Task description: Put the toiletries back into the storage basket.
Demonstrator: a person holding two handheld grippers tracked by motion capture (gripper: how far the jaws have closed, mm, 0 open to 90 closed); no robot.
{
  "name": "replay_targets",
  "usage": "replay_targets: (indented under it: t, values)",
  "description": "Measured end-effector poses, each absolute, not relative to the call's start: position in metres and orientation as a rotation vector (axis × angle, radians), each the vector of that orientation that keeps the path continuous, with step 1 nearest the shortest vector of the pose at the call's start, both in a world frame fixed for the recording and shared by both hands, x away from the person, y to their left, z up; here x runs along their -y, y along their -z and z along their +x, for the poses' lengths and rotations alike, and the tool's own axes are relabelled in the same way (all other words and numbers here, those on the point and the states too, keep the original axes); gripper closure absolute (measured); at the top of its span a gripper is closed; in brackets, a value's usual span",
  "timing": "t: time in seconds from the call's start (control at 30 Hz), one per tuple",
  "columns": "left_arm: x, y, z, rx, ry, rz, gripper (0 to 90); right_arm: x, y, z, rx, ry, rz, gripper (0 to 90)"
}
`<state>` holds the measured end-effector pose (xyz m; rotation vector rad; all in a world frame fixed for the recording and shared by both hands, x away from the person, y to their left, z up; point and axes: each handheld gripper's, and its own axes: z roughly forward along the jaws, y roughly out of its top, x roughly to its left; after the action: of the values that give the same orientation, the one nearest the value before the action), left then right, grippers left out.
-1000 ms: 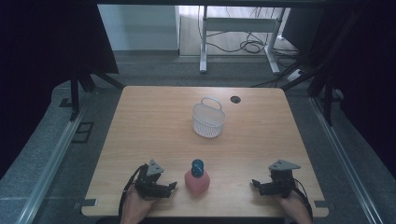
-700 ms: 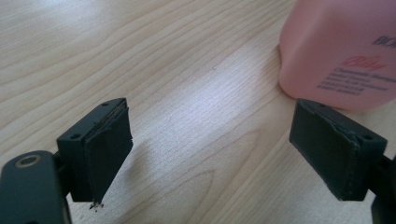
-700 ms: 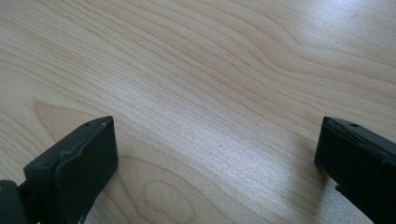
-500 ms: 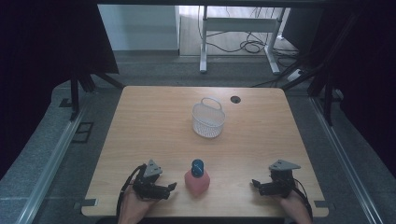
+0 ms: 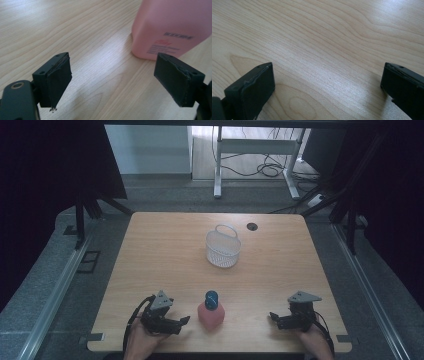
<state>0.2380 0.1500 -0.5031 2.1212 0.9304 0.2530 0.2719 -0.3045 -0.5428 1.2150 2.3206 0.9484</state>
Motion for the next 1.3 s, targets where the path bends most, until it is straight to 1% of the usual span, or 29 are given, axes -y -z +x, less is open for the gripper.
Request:
replay_targets:
  t: [0.4, 0.9, 1.03, 1.3]
  values:
    - [-0.142, 0.487, 0.233, -0.857, -0.216, 2.103, 14.6, 0.304, 0.543, 0.272, -2.319, -0.946, 1.215, 0.0]
    - [-0.118, 0.463, 0.234, -0.76, -0.184, 2.09, 12.9, 0.304, 0.543, 0.272, -2.319, -0.947, 1.217, 0.0]
    - [-0.112, 0.458, 0.237, -0.74, -0.182, 2.093, 14.6, 0.304, 0.543, 0.272, -2.319, -0.946, 1.216, 0.0]
    - [-0.1, 0.451, 0.24, -0.701, -0.182, 2.093, 21.1, 0.304, 0.543, 0.272, -2.319, -0.947, 1.216, 0.0]
